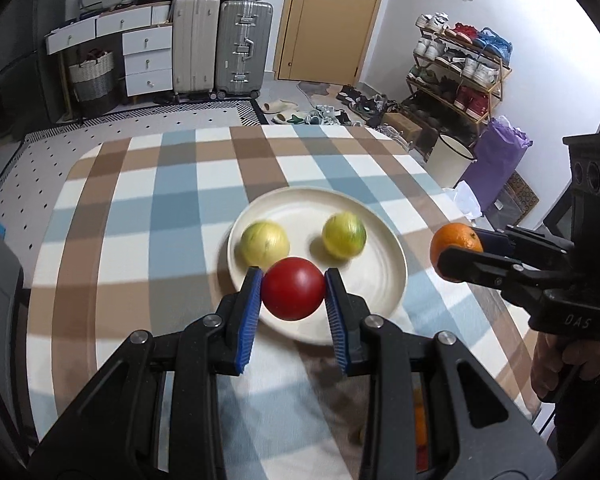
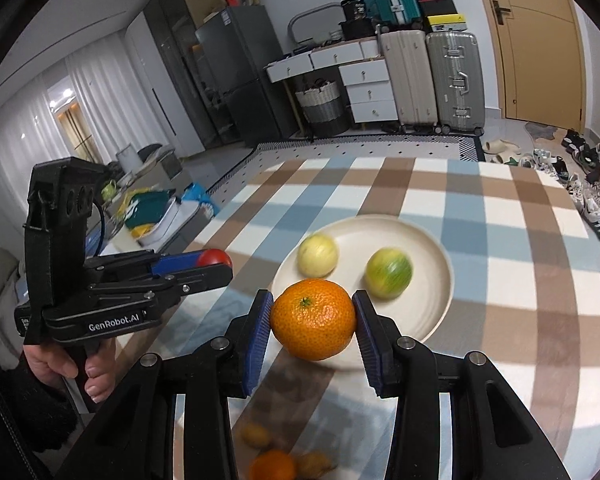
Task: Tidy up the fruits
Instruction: 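Lower the tomato and orange onto the cream plate and open both tools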
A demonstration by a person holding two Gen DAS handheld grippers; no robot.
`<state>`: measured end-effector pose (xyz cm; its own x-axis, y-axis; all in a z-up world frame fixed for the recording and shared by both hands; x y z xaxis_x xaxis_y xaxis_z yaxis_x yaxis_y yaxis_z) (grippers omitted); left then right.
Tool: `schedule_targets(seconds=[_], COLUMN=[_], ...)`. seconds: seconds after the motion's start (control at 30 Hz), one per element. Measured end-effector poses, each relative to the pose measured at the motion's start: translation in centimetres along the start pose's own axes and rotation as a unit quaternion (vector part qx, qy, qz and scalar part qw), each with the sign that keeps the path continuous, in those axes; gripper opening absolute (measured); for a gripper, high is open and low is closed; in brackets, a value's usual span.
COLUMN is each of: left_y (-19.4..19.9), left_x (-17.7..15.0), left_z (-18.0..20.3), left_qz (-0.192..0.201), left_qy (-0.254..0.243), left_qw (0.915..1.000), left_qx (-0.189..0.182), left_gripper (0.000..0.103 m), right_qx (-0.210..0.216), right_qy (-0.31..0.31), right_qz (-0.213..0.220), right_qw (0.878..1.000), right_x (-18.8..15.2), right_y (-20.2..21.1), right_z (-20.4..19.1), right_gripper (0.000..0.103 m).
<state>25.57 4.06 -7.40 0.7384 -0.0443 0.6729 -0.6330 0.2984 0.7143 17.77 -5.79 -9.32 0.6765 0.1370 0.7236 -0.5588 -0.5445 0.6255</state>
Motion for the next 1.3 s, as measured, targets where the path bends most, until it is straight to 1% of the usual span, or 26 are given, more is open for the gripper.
schedule_targets(seconds=[0.23,0.3,0.43,0.53,0.7,0.83,1.07,1.2,1.3], left_y=[-3.3,-4.5,-6.8,-8.7,-11.8,-13.9,-16.4,-17.8,-18.3], left_x=[4.9,6.2,8.1,8.9,9.3,9.2,8.1,7.5,7.3], left_z=[0.2,0.1,-0.2,-0.9,-1.6,-2.0,-2.1,-1.9,-1.7], left_qz=[-0.009,-0.015,-0.024,-0.036,-0.054,-0.068,-0.090,-0.107,-0.108], left_qy=[-0.001,-0.003,-0.005,0.011,0.021,0.019,0.013,0.011,0.002], left_qw=[0.9999,0.9998,0.9997,0.9992,0.9981,0.9973,0.9956,0.9936,0.9937], left_qx=[-0.009,-0.010,-0.006,-0.011,-0.018,-0.020,-0.024,-0.035,-0.028], left_gripper=[0.028,0.028,0.028,0.028,0.028,0.028,0.028,0.028,0.028], right_qx=[0.008,0.003,0.000,-0.001,0.002,0.005,0.022,0.029,0.033], right_qy=[-0.024,-0.023,-0.017,-0.020,-0.037,-0.047,-0.073,-0.087,-0.092], right_qz=[0.006,0.006,0.004,0.001,-0.009,-0.023,-0.053,-0.067,-0.075], right_qw=[1.000,1.000,1.000,1.000,0.999,0.999,0.996,0.994,0.992], right_x=[4.0,5.1,7.0,8.0,8.9,8.8,7.5,6.6,6.1], right_y=[-1.3,-1.9,-3.3,-4.7,-7.4,-9.4,-12.2,-13.3,-13.9], right_z=[3.1,3.6,4.3,4.9,6.3,7.2,8.8,9.5,9.7], right_gripper=[0.041,0.041,0.041,0.041,0.041,0.041,0.041,0.041,0.042])
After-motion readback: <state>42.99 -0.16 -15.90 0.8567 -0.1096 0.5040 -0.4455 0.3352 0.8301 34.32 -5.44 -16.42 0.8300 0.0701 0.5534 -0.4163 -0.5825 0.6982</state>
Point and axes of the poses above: each gripper's, at about its wrist camera, not at the fingertips, and y roughly against the way its jaws point, z to its right, x to its top, the point moved 6 cm from there along -y, roughly the way its jaws point, and after that the axes turned 1 degree about -x, right-handed, at the moved point
